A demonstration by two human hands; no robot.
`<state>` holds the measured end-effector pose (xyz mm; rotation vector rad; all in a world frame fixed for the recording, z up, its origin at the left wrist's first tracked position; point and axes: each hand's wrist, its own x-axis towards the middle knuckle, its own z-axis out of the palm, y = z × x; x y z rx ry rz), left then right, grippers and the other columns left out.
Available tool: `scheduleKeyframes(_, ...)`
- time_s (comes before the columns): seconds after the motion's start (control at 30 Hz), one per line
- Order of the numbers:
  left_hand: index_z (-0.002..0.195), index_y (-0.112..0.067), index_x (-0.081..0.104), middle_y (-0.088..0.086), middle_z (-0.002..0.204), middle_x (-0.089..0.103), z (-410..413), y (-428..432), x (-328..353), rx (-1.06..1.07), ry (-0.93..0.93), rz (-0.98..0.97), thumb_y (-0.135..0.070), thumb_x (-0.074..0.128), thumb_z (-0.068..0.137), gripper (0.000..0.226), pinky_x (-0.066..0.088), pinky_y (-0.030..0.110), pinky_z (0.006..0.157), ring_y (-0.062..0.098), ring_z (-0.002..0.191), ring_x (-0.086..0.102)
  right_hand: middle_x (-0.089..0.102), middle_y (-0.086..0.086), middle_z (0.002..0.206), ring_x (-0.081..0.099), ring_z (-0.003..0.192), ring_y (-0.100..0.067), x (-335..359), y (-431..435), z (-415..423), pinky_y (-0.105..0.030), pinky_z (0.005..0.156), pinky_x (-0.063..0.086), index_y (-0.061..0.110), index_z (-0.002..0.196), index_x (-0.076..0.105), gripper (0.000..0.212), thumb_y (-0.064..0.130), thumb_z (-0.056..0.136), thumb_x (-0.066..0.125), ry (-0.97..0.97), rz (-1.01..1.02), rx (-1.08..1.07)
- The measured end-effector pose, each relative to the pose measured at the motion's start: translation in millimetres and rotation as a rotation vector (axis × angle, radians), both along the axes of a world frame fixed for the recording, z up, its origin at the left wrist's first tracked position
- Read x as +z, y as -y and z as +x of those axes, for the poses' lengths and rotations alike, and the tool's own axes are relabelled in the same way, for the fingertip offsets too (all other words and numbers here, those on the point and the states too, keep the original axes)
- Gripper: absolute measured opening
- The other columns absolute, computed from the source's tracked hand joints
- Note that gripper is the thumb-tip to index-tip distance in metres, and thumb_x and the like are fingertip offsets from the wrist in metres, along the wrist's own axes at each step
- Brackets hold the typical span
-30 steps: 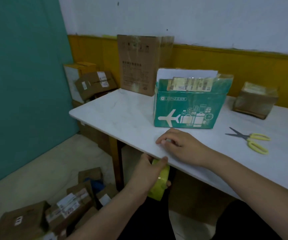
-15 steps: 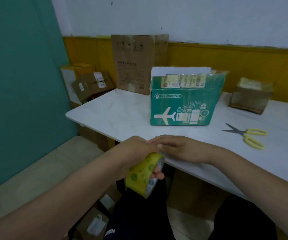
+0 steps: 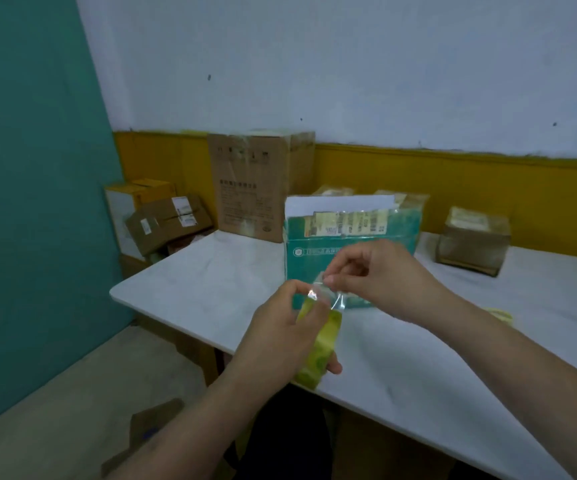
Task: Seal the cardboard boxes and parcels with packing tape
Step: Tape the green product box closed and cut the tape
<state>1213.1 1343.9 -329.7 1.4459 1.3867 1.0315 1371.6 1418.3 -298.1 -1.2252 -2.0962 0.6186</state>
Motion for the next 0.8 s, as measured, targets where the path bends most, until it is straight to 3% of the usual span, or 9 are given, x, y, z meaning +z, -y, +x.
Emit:
scheduleKeyframes(0.07,0.130,-0.034,0.043,-0.001,0.100,0.071,-9,-14,7,0.007,-0.195,0.079,-0.058,0.044,0.096,0.042,0.059,0.025,0.065,0.009,0.072,0.072,0.067,0.018,0.071,0.060,0.076,0.009,14,1,-1,-0.005,0.065,0.043,0.028,0.080,0.073,0.005,0.027,0.084,0.076,0.205,0.293,-0.003)
scheduleKeyframes(0.17,0.127,-0.036,0.047,-0.009,0.077,0.071,-28,-48,27,0.253,-0.505,0.412,-0.059,0.047,0.095,0.039,0.058,0.038,0.071,0.001,0.069,0.066,0.067,0.019,0.077,0.061,0.075,0.000,32,-3,1,-0.012,0.067,0.045,0.028,0.085,0.074,0.001,0.028,0.086,0.074,0.294,0.489,0.072)
scheduleKeyframes(0.23,0.124,-0.033,0.053,-0.014,0.089,0.066,-36,-79,42,0.389,-0.616,0.634,-0.055,0.053,0.094,0.037,0.055,0.035,0.074,0.001,0.082,0.061,0.069,0.017,0.081,0.060,0.078,-0.003,41,-10,5,-0.017,0.069,0.047,0.027,0.086,0.075,0.001,0.028,0.086,0.074,0.335,0.555,0.128)
scheduleKeyframes(0.33,0.124,-0.021,0.065,-0.010,0.111,0.068,-35,-123,58,0.169,-0.389,0.584,-0.051,0.040,0.102,0.044,0.049,0.021,0.081,0.005,0.101,0.064,0.070,0.017,0.080,0.060,0.078,-0.005,53,-21,12,-0.021,0.068,0.048,0.028,0.085,0.075,0.001,0.027,0.084,0.074,0.359,0.581,0.142)
scheduleKeyframes(0.4,0.111,-0.017,0.074,-0.006,0.100,0.073,-29,-140,60,0.030,-0.157,0.361,-0.044,0.032,0.106,0.051,0.047,0.011,0.068,-0.001,0.088,0.066,0.069,0.017,0.079,0.061,0.077,-0.003,56,-27,16,-0.021,0.068,0.048,0.027,0.084,0.074,0.002,0.026,0.083,0.075,0.331,0.594,0.151)
scheduleKeyframes(0.53,0.078,-0.024,0.068,-0.009,0.083,0.067,-24,-148,46,-0.082,-0.274,0.154,-0.051,0.038,0.103,0.047,0.040,0.022,0.063,0.007,0.080,0.061,0.067,0.023,0.078,0.063,0.076,0.003,53,-30,21,-0.010,0.068,0.046,0.032,0.083,0.074,0.004,0.028,0.082,0.074,0.285,0.542,0.179)
scheduleKeyframes(0.63,0.091,-0.029,0.071,-0.018,0.082,0.071,-32,-146,31,-0.294,-0.214,0.230,-0.047,0.036,0.103,0.042,0.043,0.008,0.067,-0.002,0.083,0.065,0.068,0.023,0.080,0.065,0.078,0.000,42,-28,25,-0.010,0.069,0.047,0.035,0.081,0.073,0.003,0.036,0.080,0.071,0.237,0.430,0.215)
scheduleKeyframes(0.7,0.113,-0.028,0.072,-0.021,0.097,0.072,-38,-149,21,-0.399,-0.284,0.348,-0.039,0.041,0.103,0.035,0.040,0.003,0.077,-0.006,0.094,0.062,0.069,0.024,0.081,0.066,0.077,0.000,36,-26,28,-0.010,0.068,0.047,0.035,0.080,0.074,0.010,0.043,0.078,0.068,0.230,0.385,0.241)
scheduleKeyframes(0.8,0.130,-0.037,0.063,-0.026,0.115,0.062,-43,-160,0,-0.343,-0.470,0.577,-0.038,0.065,0.094,0.037,0.037,0.017,0.094,0.001,0.111,0.051,0.068,0.024,0.079,0.065,0.076,0.001,33,-23,27,-0.007,0.066,0.045,0.037,0.080,0.074,0.011,0.045,0.077,0.067,0.236,0.352,0.282)
